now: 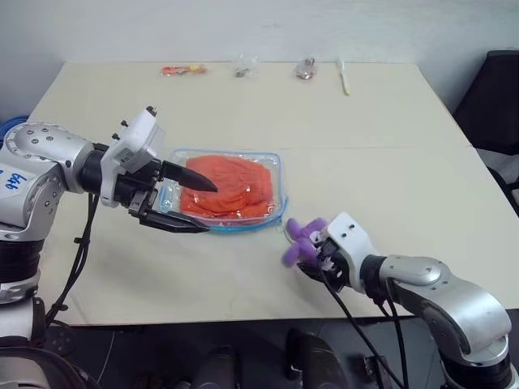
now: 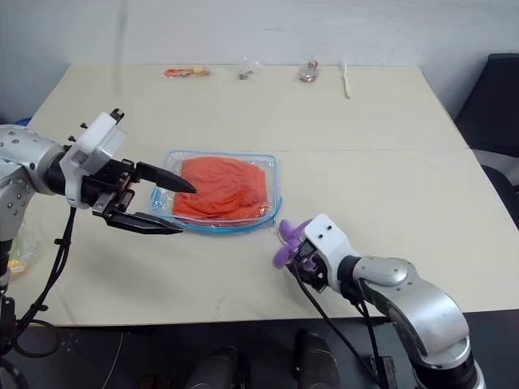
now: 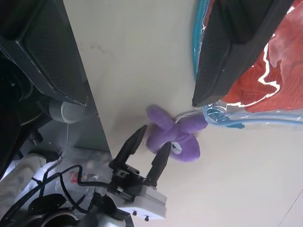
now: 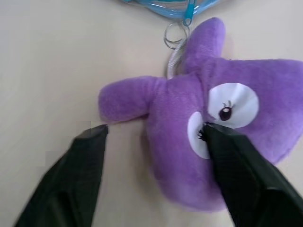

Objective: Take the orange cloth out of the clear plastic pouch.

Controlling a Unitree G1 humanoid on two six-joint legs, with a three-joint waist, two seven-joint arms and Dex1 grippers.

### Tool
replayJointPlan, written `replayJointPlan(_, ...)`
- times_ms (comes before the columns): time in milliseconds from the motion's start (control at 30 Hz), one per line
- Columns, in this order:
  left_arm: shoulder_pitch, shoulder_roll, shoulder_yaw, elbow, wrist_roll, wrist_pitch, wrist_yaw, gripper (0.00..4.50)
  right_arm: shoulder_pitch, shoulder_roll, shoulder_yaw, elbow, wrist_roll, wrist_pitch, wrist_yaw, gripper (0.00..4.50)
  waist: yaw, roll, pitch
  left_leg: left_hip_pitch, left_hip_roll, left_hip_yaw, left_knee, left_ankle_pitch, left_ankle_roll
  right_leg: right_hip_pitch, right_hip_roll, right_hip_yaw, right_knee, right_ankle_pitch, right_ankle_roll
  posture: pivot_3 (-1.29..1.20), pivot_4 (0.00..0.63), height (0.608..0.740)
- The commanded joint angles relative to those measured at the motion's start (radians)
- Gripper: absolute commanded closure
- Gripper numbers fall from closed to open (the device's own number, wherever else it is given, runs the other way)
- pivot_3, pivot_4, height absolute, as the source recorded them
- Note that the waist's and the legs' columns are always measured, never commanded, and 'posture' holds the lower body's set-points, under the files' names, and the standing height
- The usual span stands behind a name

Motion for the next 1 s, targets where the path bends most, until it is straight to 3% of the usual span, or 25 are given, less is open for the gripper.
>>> replayJointPlan(33,-0.029,-0.003,0.003,-0.002,0.006,-0.018,-0.004,0.74,-0.028,-0.055,-0.065,-0.047,0.061,0.023,0.047,0.03,0.001,0.0,0.0,0.0,0.0,0.0,0.0,0.0,0.0,0.0,0.0,0.0,0.0,0.0,0.0,0.0,0.15,0.74)
replayJointPlan(267,-0.046,-0.008,0.001,0.006,0.011,-0.021,-0.002,0.74,-0.121,-0.246,-0.236,-0.048,0.251,0.008,0.261,0.03,0.002,0.001,0.0,-0.001,0.0,0.0,0.0,0.0,0.0,0.0,0.0,0.0,-0.001,0.0,0.0,0.0,0.15,0.74)
replayJointPlan(400,-0.053,-0.014,0.0,-0.007,0.004,-0.017,-0.002,0.74,-0.158,-0.39,-0.173,0.183,0.185,-0.179,0.333,0.03,0.001,0.0,0.0,0.0,0.0,0.0,-0.001,0.0,0.0,0.0,0.0,0.0,-0.001,0.0,0.0,0.0,0.15,0.74)
replayJointPlan(600,-0.052,-0.018,0.003,-0.025,0.0,-0.01,0.006,0.74,-0.272,-0.346,-0.022,0.507,0.122,-0.347,0.366,0.03,-0.001,0.0,0.0,0.0,0.0,0.002,-0.001,0.0,0.0,-0.001,0.0,0.0,0.0,0.0,0.0,0.0,0.15,0.74)
replayJointPlan(833,-0.033,-0.003,0.014,-0.045,0.002,-0.004,0.015,0.74,-0.315,-0.289,0.07,0.643,0.129,-0.378,0.428,0.03,0.001,0.0,0.0,-0.002,0.0,0.001,-0.001,0.0,0.0,-0.001,-0.001,-0.001,-0.001,0.0,0.0,0.0,0.15,0.74)
replayJointPlan(933,-0.028,0.003,0.018,-0.05,0.002,-0.004,0.019,0.74,-0.302,-0.265,0.078,0.642,0.147,-0.366,0.442,0.64,0.0,0.0,0.0,-0.002,0.001,0.001,-0.001,0.0,0.0,-0.002,0.0,-0.001,-0.001,0.0,0.0,0.0,0.15,0.74)
replayJointPlan(1000,-0.028,0.007,0.02,-0.052,-0.001,-0.001,0.02,0.74,-0.295,-0.261,0.081,0.634,0.146,-0.375,0.445,1.34,0.001,0.0,0.0,-0.002,0.001,0.001,-0.001,0.0,0.0,-0.002,0.0,-0.001,-0.001,0.0,0.0,0.0,0.15,0.74)
